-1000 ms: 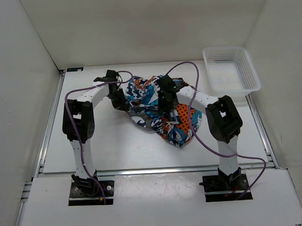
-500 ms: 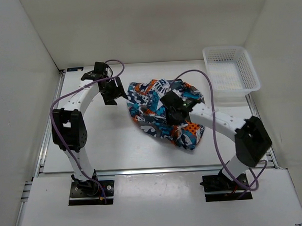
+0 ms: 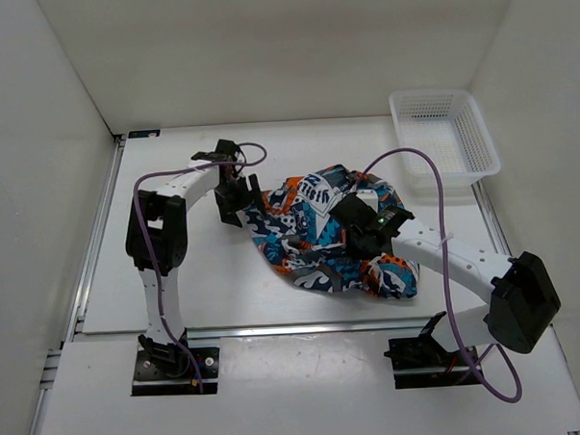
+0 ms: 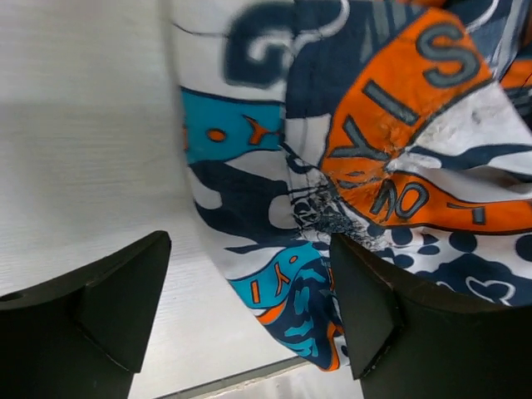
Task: Fold and stack the shorts
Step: Move the shorts to the center of the board, then flatten the shorts out
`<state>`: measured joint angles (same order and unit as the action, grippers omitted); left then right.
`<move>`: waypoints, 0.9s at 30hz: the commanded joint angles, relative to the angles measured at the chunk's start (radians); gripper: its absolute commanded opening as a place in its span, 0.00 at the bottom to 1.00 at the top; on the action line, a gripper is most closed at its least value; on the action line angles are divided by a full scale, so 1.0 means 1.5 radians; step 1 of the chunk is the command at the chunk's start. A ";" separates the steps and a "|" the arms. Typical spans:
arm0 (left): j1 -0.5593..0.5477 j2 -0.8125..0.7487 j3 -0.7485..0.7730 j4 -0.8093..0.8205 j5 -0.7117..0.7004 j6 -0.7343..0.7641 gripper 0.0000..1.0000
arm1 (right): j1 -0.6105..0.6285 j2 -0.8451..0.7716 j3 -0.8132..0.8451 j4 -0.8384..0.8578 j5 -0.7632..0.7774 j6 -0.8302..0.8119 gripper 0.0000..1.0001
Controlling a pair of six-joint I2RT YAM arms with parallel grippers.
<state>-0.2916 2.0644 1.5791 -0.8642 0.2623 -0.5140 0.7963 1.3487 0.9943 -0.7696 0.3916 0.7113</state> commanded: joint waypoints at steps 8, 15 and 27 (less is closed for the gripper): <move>-0.042 0.027 0.040 0.018 -0.080 -0.047 0.74 | 0.000 -0.027 0.055 -0.052 0.079 -0.017 0.01; -0.042 0.031 0.113 -0.026 -0.193 -0.053 0.76 | 0.000 -0.050 0.035 -0.059 0.090 -0.005 0.01; -0.055 0.164 0.293 -0.096 -0.227 -0.029 0.74 | 0.000 -0.022 0.021 -0.059 0.076 0.002 0.01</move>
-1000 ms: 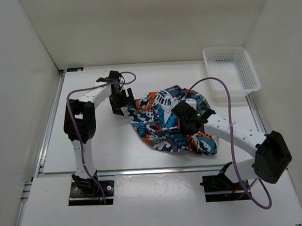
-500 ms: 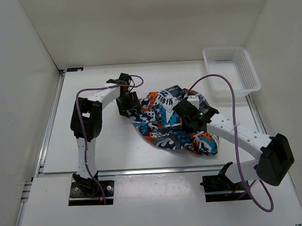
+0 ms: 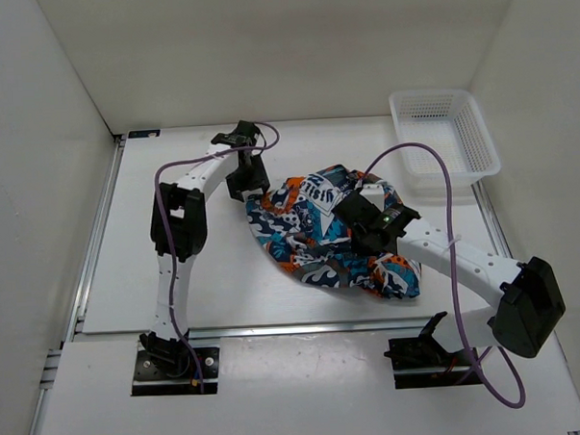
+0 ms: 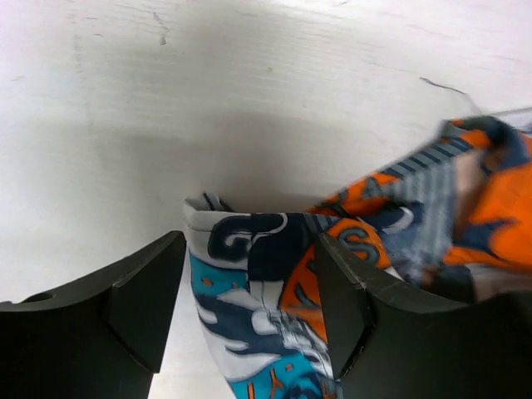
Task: Fold and stack the shorts
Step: Flatten the shorts out
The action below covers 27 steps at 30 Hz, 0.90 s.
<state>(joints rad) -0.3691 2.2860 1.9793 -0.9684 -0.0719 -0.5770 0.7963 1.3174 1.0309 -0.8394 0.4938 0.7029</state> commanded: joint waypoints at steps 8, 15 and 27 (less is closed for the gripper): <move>-0.003 -0.004 -0.012 -0.033 -0.004 0.015 0.10 | 0.000 0.005 0.005 -0.012 0.008 0.008 0.01; 0.005 -0.084 0.036 -0.075 -0.034 0.015 0.10 | -0.012 0.005 0.036 -0.018 0.029 -0.015 0.01; 0.199 -0.129 0.376 -0.184 0.047 0.062 0.10 | -0.282 0.217 0.454 0.106 0.019 -0.250 0.01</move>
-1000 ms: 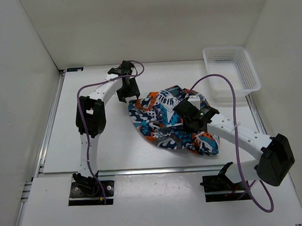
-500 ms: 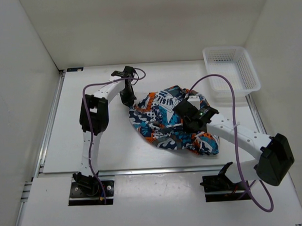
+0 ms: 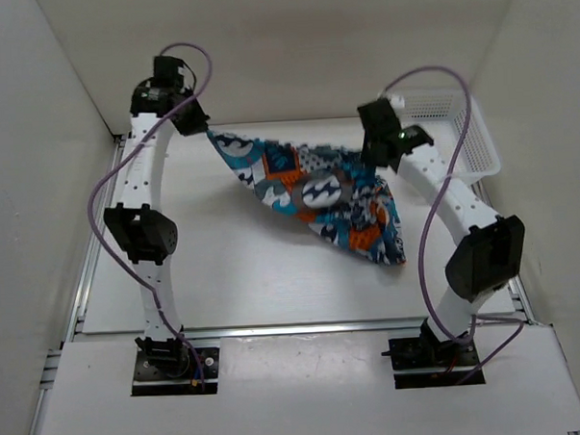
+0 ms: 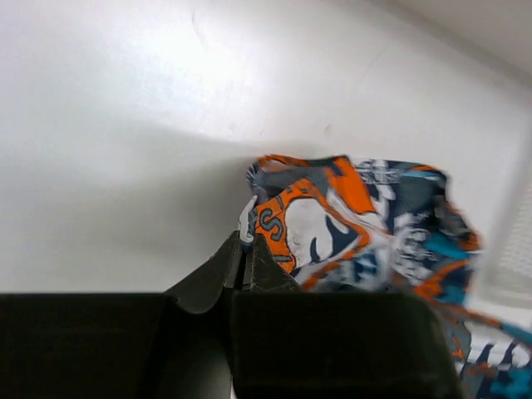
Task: Fold and stack the shorts
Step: Flatten the shorts out
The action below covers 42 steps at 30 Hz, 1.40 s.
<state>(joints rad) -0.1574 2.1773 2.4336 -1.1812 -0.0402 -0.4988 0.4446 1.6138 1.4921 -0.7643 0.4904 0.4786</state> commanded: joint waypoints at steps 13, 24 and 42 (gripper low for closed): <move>0.181 -0.389 -0.292 0.084 0.126 -0.022 0.10 | 0.007 -0.171 0.117 0.182 0.008 -0.174 0.09; 0.104 -0.622 -0.838 0.174 0.117 -0.040 0.83 | 0.057 -0.488 -0.415 0.045 -0.003 0.113 0.89; 0.098 -0.377 -0.943 0.290 0.212 -0.070 0.94 | 0.016 -0.471 -0.627 0.216 -0.415 0.353 0.74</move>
<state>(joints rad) -0.0044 1.5925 1.0275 -0.8204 0.2092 -0.5934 0.4885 0.9348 0.5785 -0.5945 0.0357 0.9379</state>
